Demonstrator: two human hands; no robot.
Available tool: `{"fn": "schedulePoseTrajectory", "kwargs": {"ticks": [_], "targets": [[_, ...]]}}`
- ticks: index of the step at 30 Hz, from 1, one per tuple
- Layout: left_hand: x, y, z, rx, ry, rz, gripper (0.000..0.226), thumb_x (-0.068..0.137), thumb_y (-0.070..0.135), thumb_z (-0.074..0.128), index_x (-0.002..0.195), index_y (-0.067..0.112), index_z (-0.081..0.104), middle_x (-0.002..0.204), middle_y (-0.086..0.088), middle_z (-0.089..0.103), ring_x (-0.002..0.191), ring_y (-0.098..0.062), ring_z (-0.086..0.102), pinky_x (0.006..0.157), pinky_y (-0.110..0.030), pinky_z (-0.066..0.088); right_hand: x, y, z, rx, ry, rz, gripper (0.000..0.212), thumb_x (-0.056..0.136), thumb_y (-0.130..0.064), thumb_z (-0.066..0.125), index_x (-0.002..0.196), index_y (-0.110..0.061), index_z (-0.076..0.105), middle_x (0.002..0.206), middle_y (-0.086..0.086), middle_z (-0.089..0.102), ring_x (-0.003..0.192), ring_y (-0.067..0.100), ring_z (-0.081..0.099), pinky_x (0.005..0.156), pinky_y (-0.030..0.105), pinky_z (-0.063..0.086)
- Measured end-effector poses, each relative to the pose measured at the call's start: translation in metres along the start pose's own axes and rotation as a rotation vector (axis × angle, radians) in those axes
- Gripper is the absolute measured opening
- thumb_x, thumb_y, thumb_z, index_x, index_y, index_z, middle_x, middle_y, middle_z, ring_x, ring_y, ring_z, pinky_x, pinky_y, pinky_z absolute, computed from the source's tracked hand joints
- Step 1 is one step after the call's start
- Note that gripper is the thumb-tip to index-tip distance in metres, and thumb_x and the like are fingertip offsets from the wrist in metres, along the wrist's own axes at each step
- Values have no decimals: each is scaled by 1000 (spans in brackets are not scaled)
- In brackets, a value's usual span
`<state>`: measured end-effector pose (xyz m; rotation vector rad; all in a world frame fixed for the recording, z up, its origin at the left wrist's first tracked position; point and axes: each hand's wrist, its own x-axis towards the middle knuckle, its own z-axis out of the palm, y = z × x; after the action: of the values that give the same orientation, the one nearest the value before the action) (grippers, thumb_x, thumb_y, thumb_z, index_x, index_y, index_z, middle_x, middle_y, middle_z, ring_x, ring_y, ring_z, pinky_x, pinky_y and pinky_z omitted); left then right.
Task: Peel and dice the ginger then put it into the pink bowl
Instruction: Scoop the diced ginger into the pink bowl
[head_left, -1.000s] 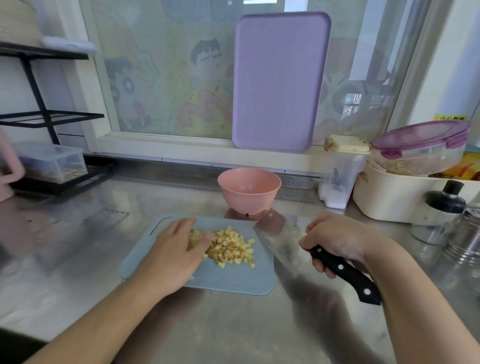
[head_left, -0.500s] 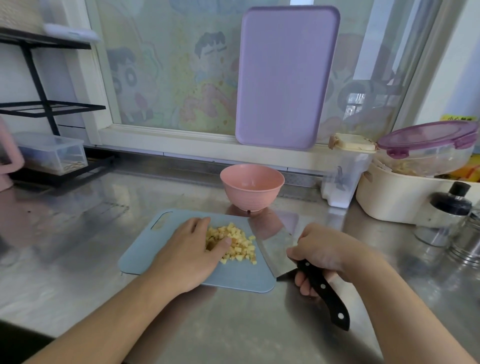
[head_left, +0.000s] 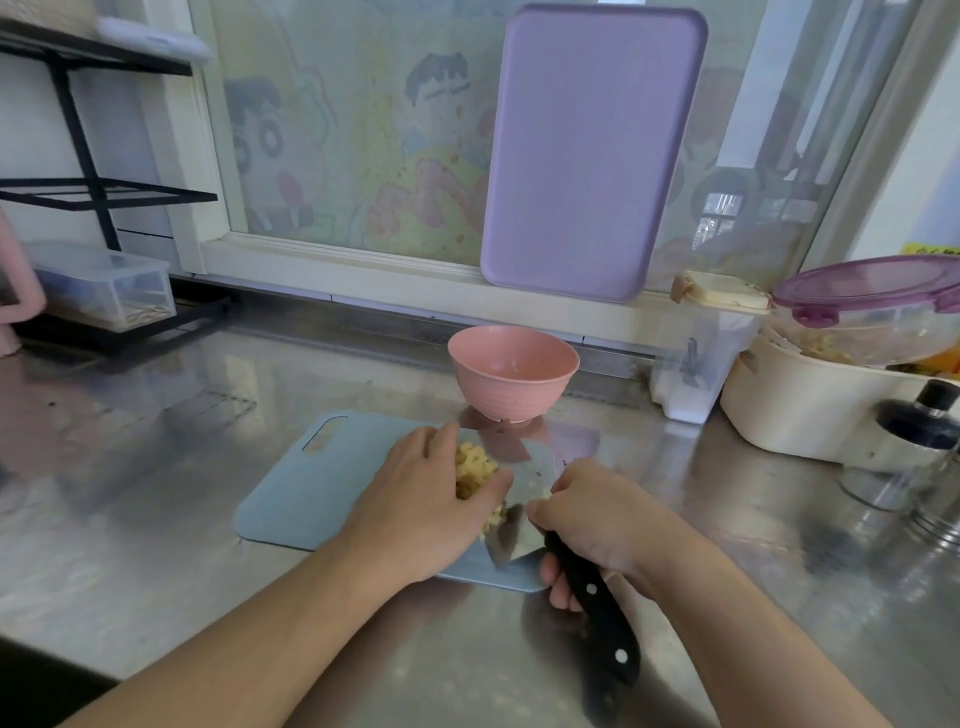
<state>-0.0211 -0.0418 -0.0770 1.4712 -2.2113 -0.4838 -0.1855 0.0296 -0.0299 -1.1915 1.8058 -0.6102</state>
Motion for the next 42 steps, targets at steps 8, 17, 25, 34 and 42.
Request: {"fn": "schedulePoseTrajectory", "kwargs": {"ticks": [8,17,25,34,42], "targets": [[7,10,11,-5,68,15,76,96,67,43,158,30,20,153,3,38,144,-18,29,112,-39,35,1,-3,16,129,-1,-72,18,99,-7,42,84,-1,51,57,17,60,45,30,61,47,35,53],[10,11,10,32,153,177,51,106,43,42,154,27,36,153,8,35,144,-12,26,116,-28,25,2,-3,20,254,-9,-98,9,101,-10,43,94,-6,47,57,13,57,42,26,55,44,30,48],[19,15,1,78,193,250,35,107,33,42,133,17,57,139,6,50,133,-13,35,113,-27,29,-6,-8,15,343,-11,-147,16,103,-12,43,89,-9,49,57,8,55,41,19,49,43,24,42],[19,21,-37,149,215,213,28,105,39,38,117,23,59,128,10,54,129,-11,38,109,-28,35,-13,-20,15,491,-87,-237,10,103,-13,45,95,-11,50,60,7,51,43,17,44,40,24,36],[60,68,-82,216,182,282,34,104,33,42,118,15,66,125,-3,62,125,-24,49,103,-34,39,-13,-58,-29,536,-16,-318,15,100,-6,44,87,-10,50,57,6,48,42,16,40,37,23,33]]}}
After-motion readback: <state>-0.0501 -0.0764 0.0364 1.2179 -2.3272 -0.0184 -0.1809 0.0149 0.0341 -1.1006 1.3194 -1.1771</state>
